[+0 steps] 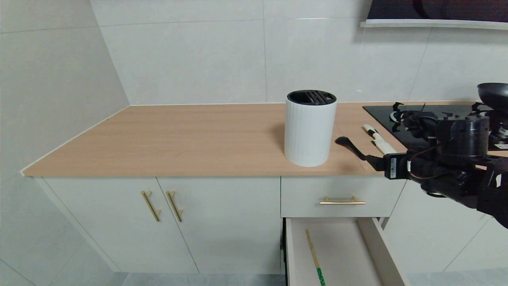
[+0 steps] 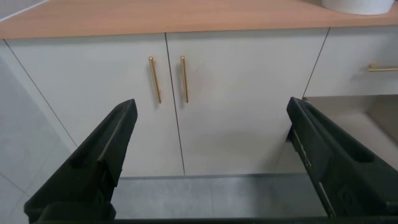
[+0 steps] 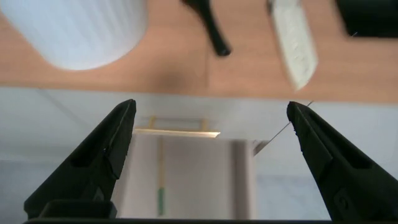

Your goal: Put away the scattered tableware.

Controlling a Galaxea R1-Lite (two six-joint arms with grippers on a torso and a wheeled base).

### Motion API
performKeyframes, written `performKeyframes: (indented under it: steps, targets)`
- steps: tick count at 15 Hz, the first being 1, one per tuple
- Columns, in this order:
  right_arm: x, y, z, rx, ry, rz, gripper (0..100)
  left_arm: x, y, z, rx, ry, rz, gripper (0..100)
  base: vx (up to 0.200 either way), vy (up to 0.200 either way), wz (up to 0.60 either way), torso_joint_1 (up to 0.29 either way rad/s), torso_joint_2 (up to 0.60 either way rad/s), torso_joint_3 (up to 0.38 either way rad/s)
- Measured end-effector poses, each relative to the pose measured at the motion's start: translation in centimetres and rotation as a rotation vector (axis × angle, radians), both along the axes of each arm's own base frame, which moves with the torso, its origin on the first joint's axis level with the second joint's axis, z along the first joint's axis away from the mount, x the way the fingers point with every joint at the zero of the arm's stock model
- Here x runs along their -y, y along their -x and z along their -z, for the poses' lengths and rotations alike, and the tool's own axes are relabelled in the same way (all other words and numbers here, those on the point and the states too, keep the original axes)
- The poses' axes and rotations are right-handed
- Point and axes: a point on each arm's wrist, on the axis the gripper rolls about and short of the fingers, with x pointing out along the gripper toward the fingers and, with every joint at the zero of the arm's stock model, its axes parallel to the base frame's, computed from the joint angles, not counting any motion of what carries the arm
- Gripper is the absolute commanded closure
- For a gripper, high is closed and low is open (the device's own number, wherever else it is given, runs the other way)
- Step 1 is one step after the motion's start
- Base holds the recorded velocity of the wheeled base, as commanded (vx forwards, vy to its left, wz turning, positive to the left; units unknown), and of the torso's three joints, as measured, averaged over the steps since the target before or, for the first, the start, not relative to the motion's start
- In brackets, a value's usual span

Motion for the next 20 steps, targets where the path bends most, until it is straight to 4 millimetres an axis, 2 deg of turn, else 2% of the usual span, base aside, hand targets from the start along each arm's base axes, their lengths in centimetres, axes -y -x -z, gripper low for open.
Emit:
performKeyframes:
  steps: [5, 9, 12, 15, 18, 20]
  targets:
    - [0.2, -2.6, -0.2, -0.030, 0.012, -0.046, 0, 0.0, 0.0, 0.0, 0.000, 0.000, -0.001, 0, 0.000, 0.000, 0.00, 0.000, 0.00, 0.000]
    - [0.9, -5.7, -2.5, -0.089, -0.018, -0.121, 0, 0.0, 0.0, 0.0, 0.000, 0.000, 0.000, 0, 0.000, 0.000, 0.00, 0.000, 0.00, 0.000]
    - [1.3, -8.3, -2.8, -0.148, -0.039, -0.160, 0, 0.0, 0.0, 0.0, 0.000, 0.000, 0.000, 0, 0.000, 0.000, 0.00, 0.000, 0.00, 0.000]
    - [2.0, -11.0, -1.3, -0.164, -0.059, -0.172, 0, 0.0, 0.0, 0.0, 0.000, 0.000, 0.000, 0, 0.000, 0.000, 0.00, 0.000, 0.00, 0.000]
    - [2.4, -13.6, 0.7, -0.097, -0.062, -0.161, 0, 0.0, 0.0, 0.0, 0.000, 0.000, 0.000, 0, 0.000, 0.000, 0.00, 0.000, 0.00, 0.000]
    - [2.3, -14.7, 2.2, -0.094, -0.061, -0.166, 0, 0.0, 0.0, 0.0, 0.000, 0.000, 0.000, 0, 0.000, 0.000, 0.00, 0.000, 0.00, 0.000]
